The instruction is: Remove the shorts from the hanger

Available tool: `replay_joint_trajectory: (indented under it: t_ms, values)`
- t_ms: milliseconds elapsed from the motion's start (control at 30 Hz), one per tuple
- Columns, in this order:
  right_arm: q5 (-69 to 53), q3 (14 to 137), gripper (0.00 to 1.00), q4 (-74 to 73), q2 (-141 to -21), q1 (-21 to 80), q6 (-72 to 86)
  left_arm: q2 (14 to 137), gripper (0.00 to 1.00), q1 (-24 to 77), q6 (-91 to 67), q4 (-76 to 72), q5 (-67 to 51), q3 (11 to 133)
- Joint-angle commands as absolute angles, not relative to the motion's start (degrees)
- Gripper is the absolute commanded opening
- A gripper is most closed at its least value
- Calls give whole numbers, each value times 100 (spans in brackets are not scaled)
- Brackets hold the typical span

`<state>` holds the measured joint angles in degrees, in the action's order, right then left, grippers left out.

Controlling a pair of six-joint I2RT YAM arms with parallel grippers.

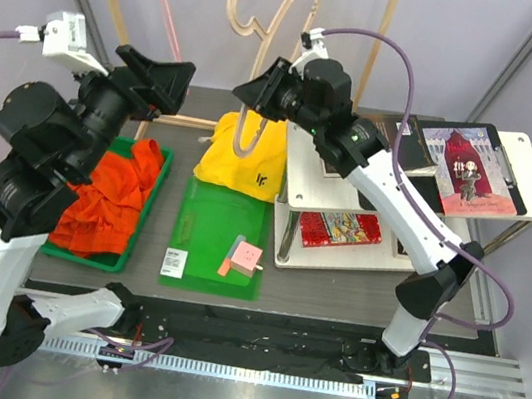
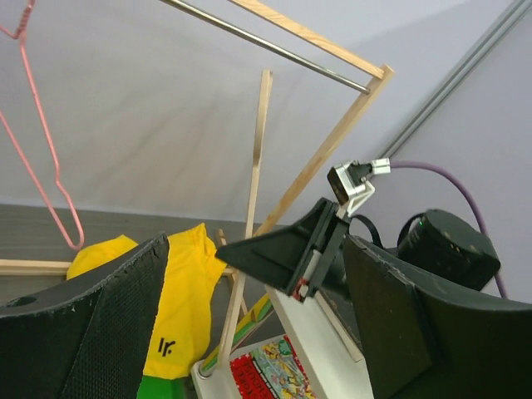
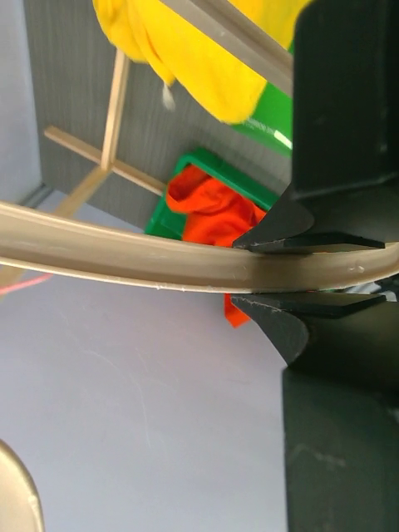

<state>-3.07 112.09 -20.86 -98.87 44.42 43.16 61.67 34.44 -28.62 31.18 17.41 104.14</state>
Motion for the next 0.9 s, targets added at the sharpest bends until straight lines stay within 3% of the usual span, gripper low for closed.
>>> replay_joint_trajectory:
  t_ms: [0, 333, 867]
  values:
    - [-114, 12110, 1, -2408, -10351, 4088, 3919, 5793, 84, 3445, -2838, 3410, 1627, 9871]
    - [-431, 14070, 1, -2215, -11706, 3674, 4393, 4694, 80, 3445, -3427, 3226, 1232, 8685]
    - [-377, 13983, 1, -1784, -11847, 3437, 4570, 3586, 80, 3445, -3718, 3823, 1354, 7330]
